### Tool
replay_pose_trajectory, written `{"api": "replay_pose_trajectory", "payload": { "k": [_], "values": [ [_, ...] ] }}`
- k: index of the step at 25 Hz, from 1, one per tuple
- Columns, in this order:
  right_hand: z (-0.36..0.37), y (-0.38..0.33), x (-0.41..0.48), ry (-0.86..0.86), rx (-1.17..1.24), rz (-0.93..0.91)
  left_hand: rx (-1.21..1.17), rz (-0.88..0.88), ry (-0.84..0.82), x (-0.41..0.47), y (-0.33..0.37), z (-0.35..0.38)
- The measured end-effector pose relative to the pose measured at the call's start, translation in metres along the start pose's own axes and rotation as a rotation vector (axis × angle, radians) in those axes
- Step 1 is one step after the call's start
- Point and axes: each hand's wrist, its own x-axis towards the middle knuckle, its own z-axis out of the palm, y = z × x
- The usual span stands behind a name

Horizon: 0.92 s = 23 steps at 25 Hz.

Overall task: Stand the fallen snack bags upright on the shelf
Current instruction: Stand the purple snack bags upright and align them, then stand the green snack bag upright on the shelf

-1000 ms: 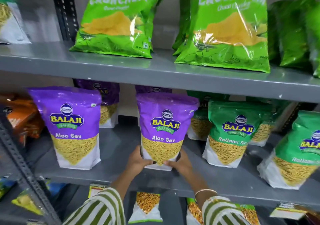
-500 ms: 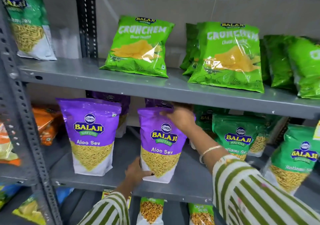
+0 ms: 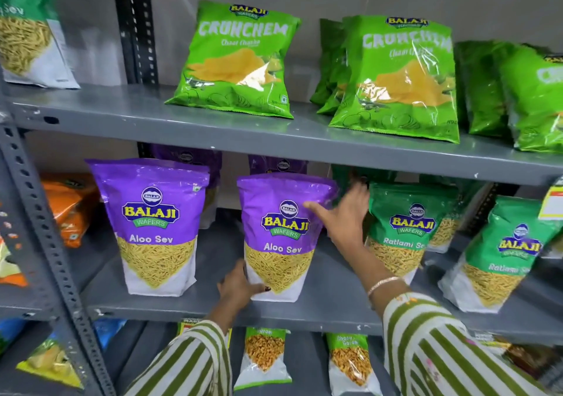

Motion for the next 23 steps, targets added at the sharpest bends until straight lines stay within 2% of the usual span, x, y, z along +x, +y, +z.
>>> {"api": "replay_pose_trajectory", "payload": {
  "k": [1, 3, 5, 10, 13, 17, 18, 20, 21, 22, 23],
  "values": [
    [0.008, 0.025, -0.01, -0.103, 0.111, 0.06, 0.001, 0.003, 0.008, 0.001, 0.0, 0.0],
    [0.033, 0.07, -0.034, -0.434, 0.3, 0.233, -0.008, 0.006, 0.01, 0.001, 0.0, 0.001],
    [0.057, 0.092, -0.053, -0.693, 0.321, 0.322, -0.017, 0.017, 0.0, 0.002, -0.002, 0.003],
    [0.085, 0.086, -0.071, -0.586, 0.417, 0.328, -0.049, 0.012, 0.029, 0.008, -0.009, 0.002],
    [0.086, 0.083, -0.075, -0.588, 0.43, 0.317, -0.045, 0.019, 0.02, 0.01, -0.016, 0.004],
    [0.082, 0.089, -0.077, -0.595, 0.331, 0.36, -0.081, 0.033, -0.019, 0.002, -0.02, 0.003],
    [0.077, 0.096, -0.076, -0.588, 0.296, 0.369, -0.052, 0.058, 0.053, -0.004, -0.021, 0.003],
    [0.058, 0.119, -0.07, -0.539, 0.2, 0.376, 0.148, 0.229, 0.356, -0.022, -0.026, 0.011],
    [0.043, 0.134, -0.066, -0.525, 0.102, 0.381, 0.279, 0.356, 0.457, -0.033, -0.027, 0.019],
    [0.024, 0.153, -0.059, -0.515, -0.01, 0.407, 0.393, 0.488, 0.503, -0.044, -0.022, 0.032],
    [0.007, 0.173, -0.05, -0.508, -0.106, 0.458, 0.449, 0.608, 0.474, -0.053, -0.013, 0.048]
  ]
}}
